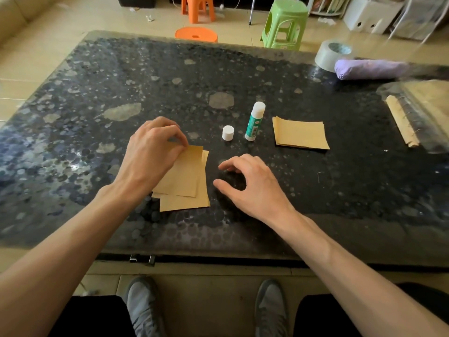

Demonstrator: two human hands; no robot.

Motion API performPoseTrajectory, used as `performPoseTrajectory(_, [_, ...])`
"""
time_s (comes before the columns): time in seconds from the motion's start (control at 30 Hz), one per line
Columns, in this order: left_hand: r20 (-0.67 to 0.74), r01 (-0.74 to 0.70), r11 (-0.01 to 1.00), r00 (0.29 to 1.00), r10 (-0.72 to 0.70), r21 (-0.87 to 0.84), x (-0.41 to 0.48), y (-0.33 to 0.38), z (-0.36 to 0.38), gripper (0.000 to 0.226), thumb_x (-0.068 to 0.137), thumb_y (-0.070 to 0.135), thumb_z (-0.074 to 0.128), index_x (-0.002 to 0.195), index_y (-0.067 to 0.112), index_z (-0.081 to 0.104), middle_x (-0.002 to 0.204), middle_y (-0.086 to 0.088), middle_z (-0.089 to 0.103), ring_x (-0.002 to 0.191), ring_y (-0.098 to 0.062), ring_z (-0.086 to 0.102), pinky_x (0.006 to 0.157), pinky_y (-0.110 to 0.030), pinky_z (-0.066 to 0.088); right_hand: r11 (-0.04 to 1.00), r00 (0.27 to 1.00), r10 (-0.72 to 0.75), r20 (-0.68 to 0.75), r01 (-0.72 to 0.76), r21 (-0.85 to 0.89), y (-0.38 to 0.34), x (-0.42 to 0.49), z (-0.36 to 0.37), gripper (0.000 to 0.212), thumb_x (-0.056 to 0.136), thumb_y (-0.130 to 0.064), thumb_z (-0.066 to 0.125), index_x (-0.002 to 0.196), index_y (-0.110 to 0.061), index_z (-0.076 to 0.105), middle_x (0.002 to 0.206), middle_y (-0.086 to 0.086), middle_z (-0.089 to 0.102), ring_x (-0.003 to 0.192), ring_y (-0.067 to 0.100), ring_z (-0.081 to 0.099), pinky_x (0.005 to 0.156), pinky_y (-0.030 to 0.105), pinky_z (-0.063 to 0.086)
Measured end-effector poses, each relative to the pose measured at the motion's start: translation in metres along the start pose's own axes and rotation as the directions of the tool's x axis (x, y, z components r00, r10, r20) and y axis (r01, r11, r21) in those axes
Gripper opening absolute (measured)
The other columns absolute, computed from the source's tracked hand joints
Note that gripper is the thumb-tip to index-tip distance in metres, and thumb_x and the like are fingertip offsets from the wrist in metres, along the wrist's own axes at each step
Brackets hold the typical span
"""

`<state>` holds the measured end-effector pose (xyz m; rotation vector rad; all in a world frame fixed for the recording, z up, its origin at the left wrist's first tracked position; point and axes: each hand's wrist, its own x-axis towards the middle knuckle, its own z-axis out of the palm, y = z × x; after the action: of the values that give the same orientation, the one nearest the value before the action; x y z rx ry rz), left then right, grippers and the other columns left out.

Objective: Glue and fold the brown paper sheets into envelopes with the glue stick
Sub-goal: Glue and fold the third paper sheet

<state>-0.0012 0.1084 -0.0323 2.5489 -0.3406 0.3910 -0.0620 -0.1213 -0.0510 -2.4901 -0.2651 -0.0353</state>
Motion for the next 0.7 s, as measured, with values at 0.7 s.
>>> performPoseTrajectory(0.7, [0.468,0.434,0.701,0.869,-0.161,-0.566,-0.005,0.046,0.014,0.033,0.092,0.017,0.078,0.121,0.023,0.063,0.096,0.004,0.079,0.079,-0.014,0.077,0.065,-0.023,0.058,0.701,0.87,0.488,0.065,-0.435,0.565,0.045,-0.004,-0.056,0.009,0.097,-0.028,0.074,0.105,-0.031,0.073,0.096,-0.016,0.079,0.091,-0.002,0.073,0.079,0.023,0.056])
